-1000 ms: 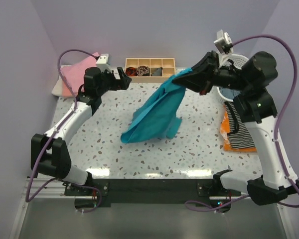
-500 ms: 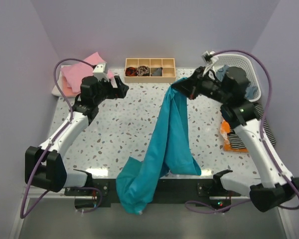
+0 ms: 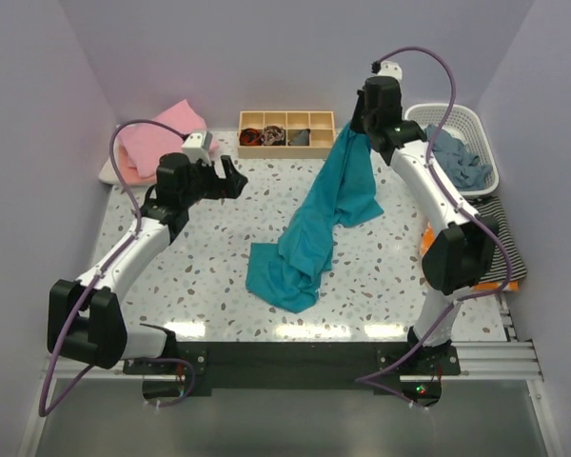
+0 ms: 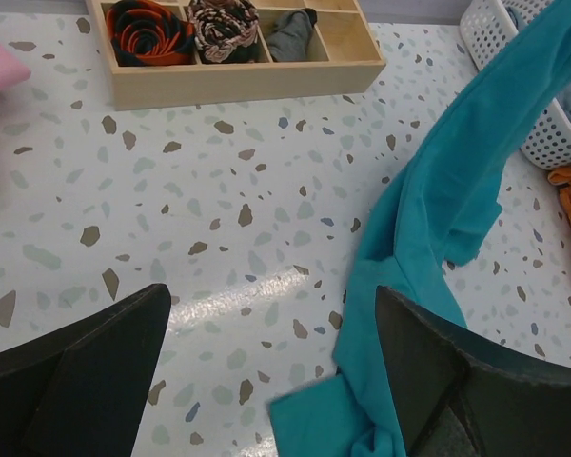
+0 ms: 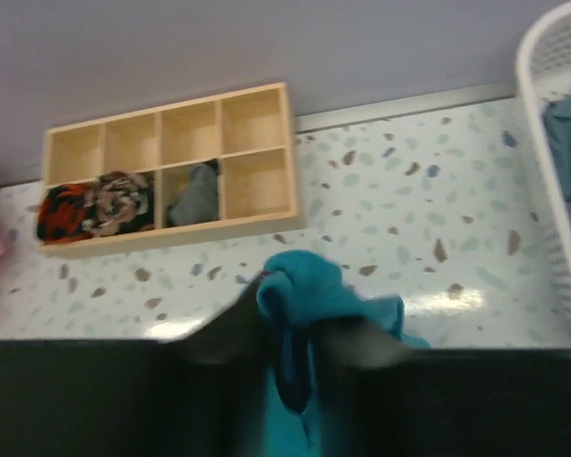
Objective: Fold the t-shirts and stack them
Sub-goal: Move the tshirt to the center of the board, then flatten the tshirt out
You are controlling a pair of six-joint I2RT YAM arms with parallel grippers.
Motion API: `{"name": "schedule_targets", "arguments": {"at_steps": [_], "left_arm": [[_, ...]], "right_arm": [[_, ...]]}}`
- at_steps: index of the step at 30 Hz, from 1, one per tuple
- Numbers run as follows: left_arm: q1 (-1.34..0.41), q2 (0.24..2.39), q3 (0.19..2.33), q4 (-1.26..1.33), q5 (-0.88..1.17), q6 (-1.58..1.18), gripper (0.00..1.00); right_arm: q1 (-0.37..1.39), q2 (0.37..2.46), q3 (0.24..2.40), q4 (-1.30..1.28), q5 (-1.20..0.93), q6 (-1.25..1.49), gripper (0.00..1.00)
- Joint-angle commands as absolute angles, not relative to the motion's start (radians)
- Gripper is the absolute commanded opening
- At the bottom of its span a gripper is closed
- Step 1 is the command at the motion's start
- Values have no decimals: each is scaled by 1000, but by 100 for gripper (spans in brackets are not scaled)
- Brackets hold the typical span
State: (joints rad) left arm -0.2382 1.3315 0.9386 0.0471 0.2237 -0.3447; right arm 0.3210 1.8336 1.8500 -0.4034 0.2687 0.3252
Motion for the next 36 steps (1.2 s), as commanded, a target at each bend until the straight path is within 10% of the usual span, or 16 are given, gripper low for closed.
{"name": "schedule_targets", "arguments": {"at_steps": [1, 3, 12, 36], "left_arm": [[-242, 1359, 956, 81, 267, -318, 90], [-242, 1374, 943, 90, 291, -328, 84], [-285, 1509, 793, 199, 371, -413, 68], [-376, 1657, 746, 308, 330, -462, 64]], "right_arm": [[285, 1867, 1865, -451, 506, 354, 62], [284, 1853, 1794, -480, 497, 363, 95], [398, 1577, 1428, -546, -24, 301, 94], [931, 1652, 1224, -716, 370, 298, 91]]}}
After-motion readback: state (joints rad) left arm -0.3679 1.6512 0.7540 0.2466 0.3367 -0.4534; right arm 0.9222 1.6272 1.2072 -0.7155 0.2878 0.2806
